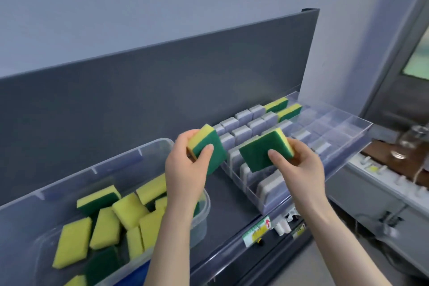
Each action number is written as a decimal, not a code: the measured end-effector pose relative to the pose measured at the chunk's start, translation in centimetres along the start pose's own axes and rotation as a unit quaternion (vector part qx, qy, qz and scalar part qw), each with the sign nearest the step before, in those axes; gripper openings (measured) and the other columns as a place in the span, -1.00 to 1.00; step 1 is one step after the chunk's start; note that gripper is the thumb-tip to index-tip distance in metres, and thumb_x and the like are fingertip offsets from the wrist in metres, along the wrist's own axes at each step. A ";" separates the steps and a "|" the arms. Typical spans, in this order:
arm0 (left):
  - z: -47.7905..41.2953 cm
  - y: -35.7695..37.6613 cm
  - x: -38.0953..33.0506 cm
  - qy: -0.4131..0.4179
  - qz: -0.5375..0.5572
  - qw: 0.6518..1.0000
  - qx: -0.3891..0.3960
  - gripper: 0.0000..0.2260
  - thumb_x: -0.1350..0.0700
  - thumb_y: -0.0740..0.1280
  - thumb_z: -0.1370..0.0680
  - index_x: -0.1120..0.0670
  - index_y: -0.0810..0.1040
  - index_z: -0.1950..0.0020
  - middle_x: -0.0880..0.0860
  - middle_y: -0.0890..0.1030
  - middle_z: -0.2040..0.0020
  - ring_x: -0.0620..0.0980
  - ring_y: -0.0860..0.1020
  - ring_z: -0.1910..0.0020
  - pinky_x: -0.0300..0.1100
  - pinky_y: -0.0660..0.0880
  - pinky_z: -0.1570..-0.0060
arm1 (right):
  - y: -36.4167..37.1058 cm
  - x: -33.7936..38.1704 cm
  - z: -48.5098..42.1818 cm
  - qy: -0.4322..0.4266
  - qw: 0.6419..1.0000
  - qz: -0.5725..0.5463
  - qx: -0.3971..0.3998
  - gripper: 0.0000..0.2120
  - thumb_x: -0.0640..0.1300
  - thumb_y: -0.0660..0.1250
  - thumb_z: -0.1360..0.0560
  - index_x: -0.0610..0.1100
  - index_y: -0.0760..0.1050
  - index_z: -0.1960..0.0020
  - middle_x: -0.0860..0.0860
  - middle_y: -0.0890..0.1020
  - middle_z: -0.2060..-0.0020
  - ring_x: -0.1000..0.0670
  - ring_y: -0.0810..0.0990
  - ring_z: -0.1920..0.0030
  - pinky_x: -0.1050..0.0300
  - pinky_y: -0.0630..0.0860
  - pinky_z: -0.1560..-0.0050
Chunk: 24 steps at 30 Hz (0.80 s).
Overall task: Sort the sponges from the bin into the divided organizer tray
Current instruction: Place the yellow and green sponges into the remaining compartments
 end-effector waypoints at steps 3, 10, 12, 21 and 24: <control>0.6 4.0 -2.1 0.002 0.001 1.000 0.006 -0.75 0.07 0.42 -0.48 -0.16 0.51 -0.11 -0.24 0.58 0.07 -0.22 0.54 0.08 -0.18 0.50 0.08 | -4.1 -1.1 -2.0 0.007 1.000 -0.013 -0.016 -0.79 -0.11 0.44 -0.41 0.12 0.57 0.00 0.13 0.66 0.17 0.11 0.61 0.15 0.23 0.51 0.16; 2.1 12.6 -6.5 0.007 -0.027 0.999 0.024 -0.73 0.03 0.39 -0.49 -0.27 0.44 -0.09 -0.28 0.54 0.05 -0.32 0.50 0.04 -0.33 0.49 0.21 | -12.2 -4.1 -6.3 0.011 0.999 -0.023 -0.034 -0.75 -0.09 0.44 -0.41 0.12 0.55 -0.05 0.15 0.65 0.14 0.11 0.60 0.12 0.24 0.46 0.17; 2.7 14.9 -7.3 0.002 -0.032 0.999 0.025 -0.73 0.03 0.39 -0.50 -0.25 0.45 -0.12 -0.31 0.52 0.04 -0.35 0.48 0.01 -0.42 0.46 0.25 | -14.3 -4.9 -7.5 0.010 0.999 -0.028 -0.032 -0.75 -0.10 0.43 -0.41 0.11 0.55 -0.05 0.15 0.64 0.13 0.11 0.59 0.12 0.26 0.45 0.18; 5.5 22.4 -9.2 -0.017 -0.034 0.999 0.021 -0.69 0.04 0.39 -0.50 -0.36 0.40 -0.03 -0.31 0.52 0.02 -0.41 0.45 0.00 -0.53 0.43 0.28 | -20.8 -9.3 -11.3 0.039 0.999 -0.015 -0.005 -0.76 -0.11 0.43 -0.40 0.09 0.56 -0.04 0.12 0.64 0.17 0.10 0.57 0.17 0.21 0.47 0.19; 5.6 23.9 -9.3 -0.026 -0.028 0.999 0.025 -0.69 0.03 0.39 -0.50 -0.37 0.40 -0.04 -0.32 0.53 0.01 -0.38 0.47 0.00 -0.47 0.47 0.26 | -21.4 -10.5 -12.3 0.047 0.999 -0.014 0.004 -0.76 -0.11 0.43 -0.40 0.10 0.57 -0.04 0.12 0.64 0.18 0.05 0.58 0.15 0.16 0.52 0.17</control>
Point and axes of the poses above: each hand's wrist, its own z-axis away from the middle knuckle, its own y-axis out of the palm, x = y × z, the point moved 8 cm from there along -z, towards the middle knuckle
